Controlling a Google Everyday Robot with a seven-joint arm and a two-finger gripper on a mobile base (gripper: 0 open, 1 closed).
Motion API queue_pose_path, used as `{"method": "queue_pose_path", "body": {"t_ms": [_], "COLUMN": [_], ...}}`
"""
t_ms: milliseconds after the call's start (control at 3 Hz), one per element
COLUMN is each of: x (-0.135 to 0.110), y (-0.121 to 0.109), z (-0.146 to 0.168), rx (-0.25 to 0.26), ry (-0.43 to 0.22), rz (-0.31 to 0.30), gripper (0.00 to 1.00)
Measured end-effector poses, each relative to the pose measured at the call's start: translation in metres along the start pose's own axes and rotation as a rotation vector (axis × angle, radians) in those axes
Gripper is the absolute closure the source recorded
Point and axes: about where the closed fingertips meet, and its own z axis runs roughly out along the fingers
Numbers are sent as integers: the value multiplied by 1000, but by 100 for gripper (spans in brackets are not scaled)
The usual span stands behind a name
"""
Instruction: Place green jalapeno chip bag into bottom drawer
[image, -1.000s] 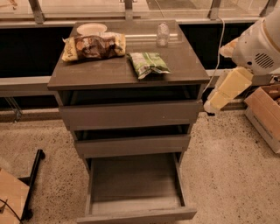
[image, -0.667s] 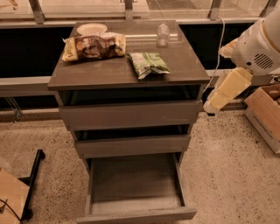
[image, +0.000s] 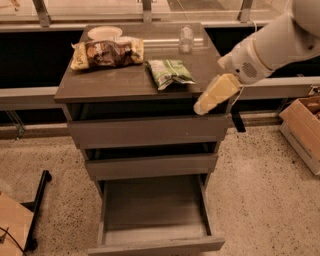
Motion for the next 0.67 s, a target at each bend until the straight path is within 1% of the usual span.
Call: {"method": "queue_pose_path", "body": {"t_ms": [333, 667], "x": [-12, -22], "y": [-26, -51], "z": [48, 89], "rx": [-24, -40], "ry": [-77, -133], "rz": [67, 121], "gripper": [0, 0]}}
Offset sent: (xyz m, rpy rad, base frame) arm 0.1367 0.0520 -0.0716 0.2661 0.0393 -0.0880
